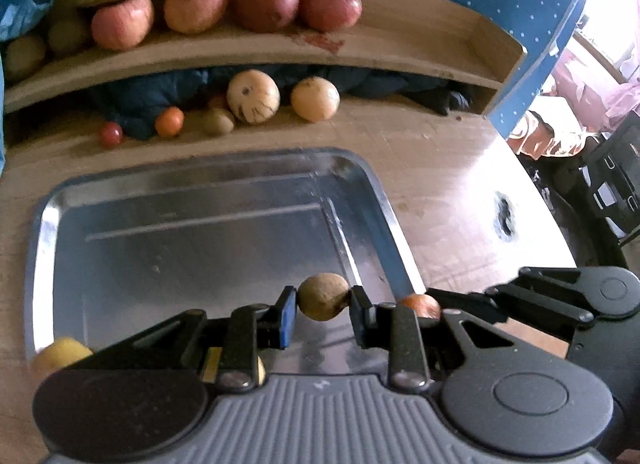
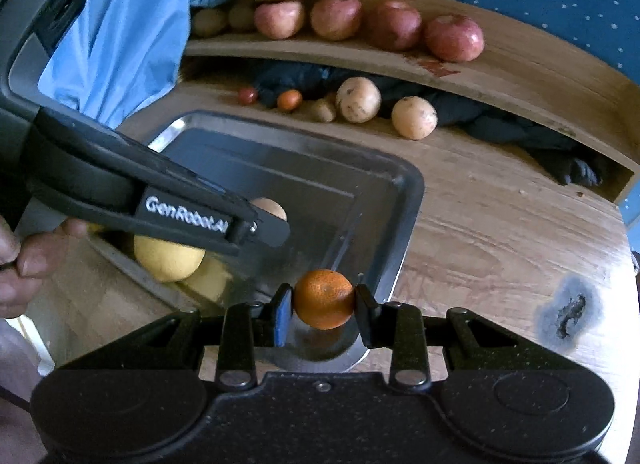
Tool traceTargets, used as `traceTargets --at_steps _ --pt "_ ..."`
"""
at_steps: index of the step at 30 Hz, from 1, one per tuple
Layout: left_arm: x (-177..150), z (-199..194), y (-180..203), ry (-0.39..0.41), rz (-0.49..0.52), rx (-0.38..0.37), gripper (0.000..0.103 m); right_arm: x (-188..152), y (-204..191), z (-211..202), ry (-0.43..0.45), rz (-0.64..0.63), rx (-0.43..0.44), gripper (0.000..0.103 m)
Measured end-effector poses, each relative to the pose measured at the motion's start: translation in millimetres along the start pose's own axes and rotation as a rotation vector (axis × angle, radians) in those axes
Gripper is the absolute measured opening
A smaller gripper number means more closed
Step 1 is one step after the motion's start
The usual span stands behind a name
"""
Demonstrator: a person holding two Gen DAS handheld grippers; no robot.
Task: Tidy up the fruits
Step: 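Carry the kiwi with the left tool while the right tool carries the orange to the tray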
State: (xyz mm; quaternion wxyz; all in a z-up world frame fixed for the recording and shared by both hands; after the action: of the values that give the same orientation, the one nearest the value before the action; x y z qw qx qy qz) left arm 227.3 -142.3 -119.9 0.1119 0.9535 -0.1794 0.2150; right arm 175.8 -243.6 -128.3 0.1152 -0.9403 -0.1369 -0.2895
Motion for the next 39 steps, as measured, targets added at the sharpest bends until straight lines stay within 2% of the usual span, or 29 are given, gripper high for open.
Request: traceTargets --at_steps 7,18,39 --pt "-17.0 1.9 6.8 -0.031 -0.039 0.017 0.031 -8.5 -0.1 1.0 -0.016 -0.062 0.042 0.035" --pt "-31.2 3.0 -5.1 -0.066 -0.143 0.081 0.031 -12.0 -3.1 8.3 -0.031 -0.123 0.099 0.035" --pt "-35.8 -20.6 -25.3 -0.003 -0.187 0.163 0.031 1.4 -26.8 24.9 -0.032 -0.210 0.193 0.035"
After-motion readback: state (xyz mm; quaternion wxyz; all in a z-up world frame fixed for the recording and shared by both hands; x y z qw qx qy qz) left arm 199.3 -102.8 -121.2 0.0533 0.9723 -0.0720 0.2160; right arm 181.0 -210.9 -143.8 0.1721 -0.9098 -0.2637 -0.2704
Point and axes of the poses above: each gripper's, at about its wrist camera, not at the fingertips, and z roughly the way its jaws point, y to its right, x to its top, the point moved 5 cm from there along z, roughly the way its jaws point, and after that the axes turned 5 degrees about x, right-handed, at the moved point
